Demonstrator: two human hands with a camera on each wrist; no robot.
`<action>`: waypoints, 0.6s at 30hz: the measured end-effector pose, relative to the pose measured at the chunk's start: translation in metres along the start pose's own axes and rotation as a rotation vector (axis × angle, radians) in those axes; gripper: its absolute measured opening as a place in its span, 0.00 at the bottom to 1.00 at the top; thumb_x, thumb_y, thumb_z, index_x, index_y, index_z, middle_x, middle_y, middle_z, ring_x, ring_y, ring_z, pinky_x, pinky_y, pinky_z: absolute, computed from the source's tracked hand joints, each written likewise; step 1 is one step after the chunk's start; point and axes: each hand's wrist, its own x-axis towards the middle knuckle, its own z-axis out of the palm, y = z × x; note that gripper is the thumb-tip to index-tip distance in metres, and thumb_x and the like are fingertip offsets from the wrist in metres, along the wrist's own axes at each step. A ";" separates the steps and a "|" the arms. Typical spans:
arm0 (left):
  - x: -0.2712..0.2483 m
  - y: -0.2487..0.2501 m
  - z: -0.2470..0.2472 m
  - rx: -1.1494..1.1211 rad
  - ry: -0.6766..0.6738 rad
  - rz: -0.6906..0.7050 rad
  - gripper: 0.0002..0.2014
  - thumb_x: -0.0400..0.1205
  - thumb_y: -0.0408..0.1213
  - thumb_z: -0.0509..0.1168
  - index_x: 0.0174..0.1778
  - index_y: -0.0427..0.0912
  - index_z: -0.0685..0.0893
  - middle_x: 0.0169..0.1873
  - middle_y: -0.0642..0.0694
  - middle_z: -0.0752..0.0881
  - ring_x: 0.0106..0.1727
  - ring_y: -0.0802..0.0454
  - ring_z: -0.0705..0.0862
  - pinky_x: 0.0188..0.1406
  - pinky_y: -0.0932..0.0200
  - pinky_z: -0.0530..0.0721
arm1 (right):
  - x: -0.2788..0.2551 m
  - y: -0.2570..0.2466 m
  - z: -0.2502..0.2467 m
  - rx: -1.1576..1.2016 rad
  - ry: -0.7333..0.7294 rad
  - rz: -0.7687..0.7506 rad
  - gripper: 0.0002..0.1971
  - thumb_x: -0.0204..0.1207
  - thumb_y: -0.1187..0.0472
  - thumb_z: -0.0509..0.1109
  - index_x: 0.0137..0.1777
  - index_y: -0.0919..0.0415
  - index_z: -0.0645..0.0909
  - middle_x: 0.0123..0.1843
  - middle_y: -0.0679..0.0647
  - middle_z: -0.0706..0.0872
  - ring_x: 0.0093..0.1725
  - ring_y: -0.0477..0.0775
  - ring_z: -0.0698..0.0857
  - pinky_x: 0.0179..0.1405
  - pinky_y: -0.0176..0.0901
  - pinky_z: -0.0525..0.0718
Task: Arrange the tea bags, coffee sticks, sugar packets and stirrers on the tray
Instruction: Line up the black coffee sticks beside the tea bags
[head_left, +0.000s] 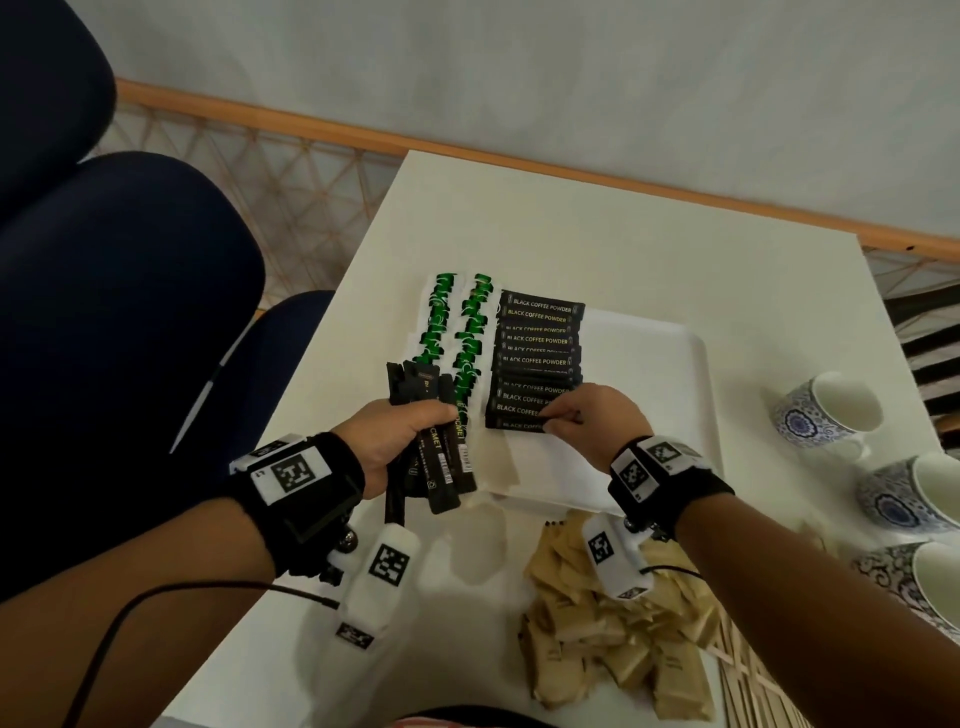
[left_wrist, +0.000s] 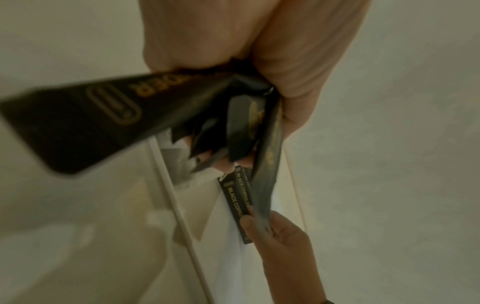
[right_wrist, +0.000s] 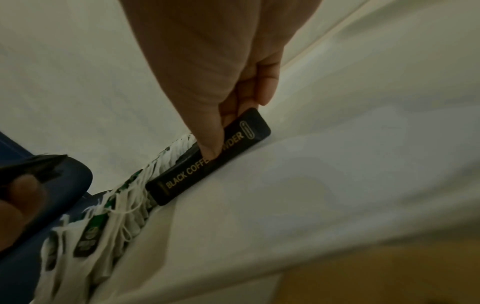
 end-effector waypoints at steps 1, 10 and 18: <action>0.002 0.002 0.000 -0.009 -0.005 0.000 0.07 0.78 0.38 0.71 0.47 0.38 0.85 0.35 0.42 0.88 0.33 0.46 0.87 0.30 0.54 0.87 | 0.002 0.000 0.001 0.002 0.008 0.009 0.08 0.75 0.54 0.71 0.53 0.47 0.88 0.51 0.47 0.87 0.51 0.50 0.84 0.53 0.45 0.82; 0.018 0.010 0.002 -0.023 -0.017 -0.019 0.10 0.78 0.36 0.70 0.51 0.35 0.85 0.36 0.39 0.88 0.33 0.43 0.87 0.32 0.52 0.88 | 0.008 0.002 0.005 -0.002 0.108 -0.012 0.08 0.75 0.50 0.72 0.52 0.48 0.85 0.49 0.46 0.82 0.49 0.47 0.80 0.49 0.42 0.80; 0.025 0.014 0.007 -0.039 -0.008 -0.031 0.09 0.78 0.34 0.70 0.50 0.33 0.85 0.35 0.37 0.88 0.29 0.46 0.86 0.28 0.54 0.88 | 0.011 0.000 0.002 -0.088 0.165 -0.080 0.09 0.75 0.47 0.72 0.49 0.48 0.87 0.45 0.47 0.84 0.50 0.50 0.78 0.49 0.43 0.77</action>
